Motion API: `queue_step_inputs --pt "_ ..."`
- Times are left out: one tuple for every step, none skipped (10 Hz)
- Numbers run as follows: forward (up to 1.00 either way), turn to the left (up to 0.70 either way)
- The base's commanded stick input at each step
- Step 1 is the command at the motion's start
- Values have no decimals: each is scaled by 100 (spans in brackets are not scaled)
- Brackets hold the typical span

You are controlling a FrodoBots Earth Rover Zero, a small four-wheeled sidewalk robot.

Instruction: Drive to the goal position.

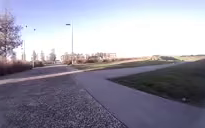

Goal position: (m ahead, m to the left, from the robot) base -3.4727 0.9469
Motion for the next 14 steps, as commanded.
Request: queue_step_inputs --pt "0 -45" --pt "0 -63" --pt "0 -67" --pt "0 -70" --pt "0 -70" --pt "0 -70" --pt "0 -70" --pt "0 -70" --pt "0 -70" --pt "0 -70" --pt "0 -70" --pt "0 -70" --pt "0 -70" --pt "0 -70"
